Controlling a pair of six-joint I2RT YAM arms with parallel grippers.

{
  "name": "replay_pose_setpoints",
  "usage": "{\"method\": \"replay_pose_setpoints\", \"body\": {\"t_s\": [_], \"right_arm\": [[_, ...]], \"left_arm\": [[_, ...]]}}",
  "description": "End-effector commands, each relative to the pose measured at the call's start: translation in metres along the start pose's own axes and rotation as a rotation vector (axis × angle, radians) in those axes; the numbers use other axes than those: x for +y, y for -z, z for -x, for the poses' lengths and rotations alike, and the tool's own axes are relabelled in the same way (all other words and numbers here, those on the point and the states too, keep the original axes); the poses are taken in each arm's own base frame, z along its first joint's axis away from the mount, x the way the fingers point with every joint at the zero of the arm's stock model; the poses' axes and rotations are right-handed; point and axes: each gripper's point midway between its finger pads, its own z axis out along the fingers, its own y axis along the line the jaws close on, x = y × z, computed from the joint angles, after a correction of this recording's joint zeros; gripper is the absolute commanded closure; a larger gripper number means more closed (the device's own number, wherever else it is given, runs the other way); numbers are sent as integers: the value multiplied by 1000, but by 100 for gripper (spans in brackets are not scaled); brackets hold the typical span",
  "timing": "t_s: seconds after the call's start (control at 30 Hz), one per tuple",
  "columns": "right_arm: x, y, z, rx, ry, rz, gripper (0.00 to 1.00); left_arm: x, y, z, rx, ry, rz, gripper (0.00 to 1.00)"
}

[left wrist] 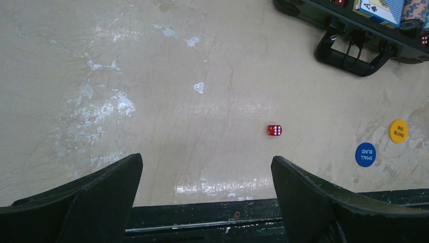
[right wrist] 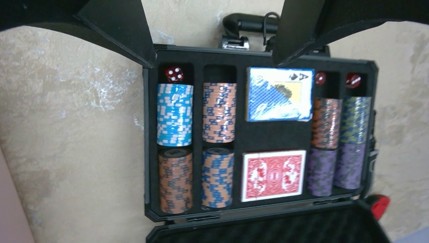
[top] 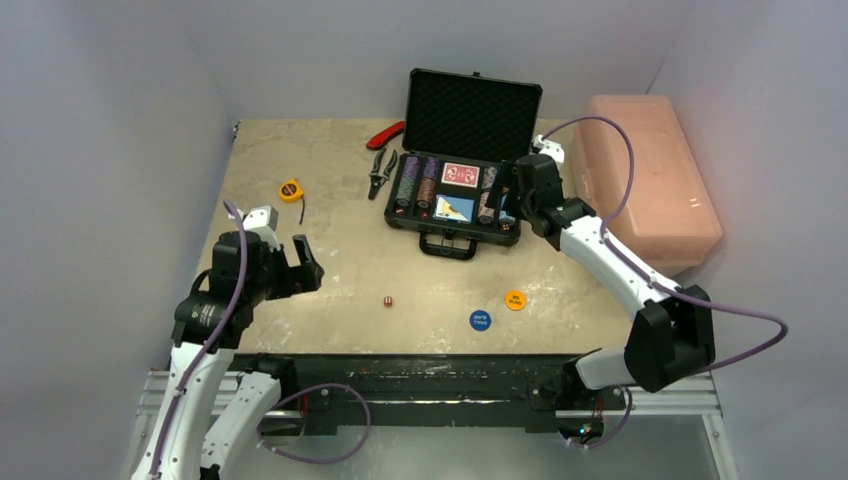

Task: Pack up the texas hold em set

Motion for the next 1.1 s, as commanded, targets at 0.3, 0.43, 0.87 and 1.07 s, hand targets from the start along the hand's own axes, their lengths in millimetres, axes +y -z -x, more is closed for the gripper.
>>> {"method": "replay_pose_setpoints", "body": {"t_s": [0.3, 0.43, 0.87, 1.07], "right_arm": [[32, 37, 32, -134, 48, 238, 9], [33, 40, 35, -145, 48, 246, 9], [28, 36, 30, -133, 26, 217, 9], [26, 36, 28, -130, 23, 213, 9]], "left_arm": [[-17, -26, -21, 164, -56, 51, 1], [-27, -35, -32, 195, -48, 28, 3], [-67, -72, -63, 270, -137, -15, 12], [-91, -95, -77, 322, -228, 21, 27]]}}
